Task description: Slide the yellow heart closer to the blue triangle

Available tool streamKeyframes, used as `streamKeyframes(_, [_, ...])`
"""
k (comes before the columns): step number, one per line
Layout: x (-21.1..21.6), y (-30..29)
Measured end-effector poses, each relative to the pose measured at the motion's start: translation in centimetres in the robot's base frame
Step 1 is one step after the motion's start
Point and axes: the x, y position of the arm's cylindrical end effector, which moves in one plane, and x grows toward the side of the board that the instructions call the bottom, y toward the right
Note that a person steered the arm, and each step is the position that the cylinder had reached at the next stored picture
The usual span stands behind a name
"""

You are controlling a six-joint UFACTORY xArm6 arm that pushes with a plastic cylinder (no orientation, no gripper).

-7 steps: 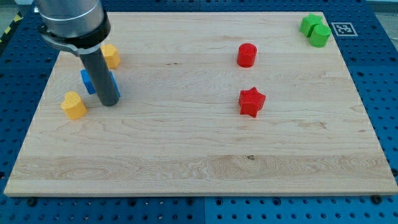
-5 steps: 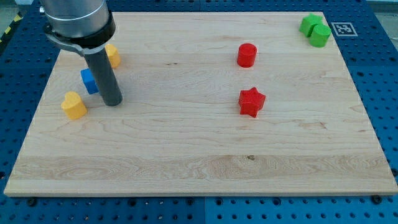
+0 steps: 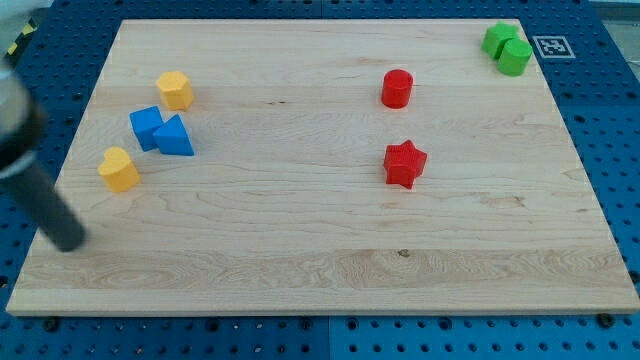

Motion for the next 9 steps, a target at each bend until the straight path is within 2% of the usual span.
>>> streamKeyframes(1, [-0.5,-2.0])
streamKeyframes(4, [-6.8,-2.0])
streamKeyframes(5, [-7.0,-1.9])
streamKeyframes(6, [-7.1,0.4])
streamKeyframes(8, [-7.1,10.0])
streamKeyframes(9, [-6.4,7.9])
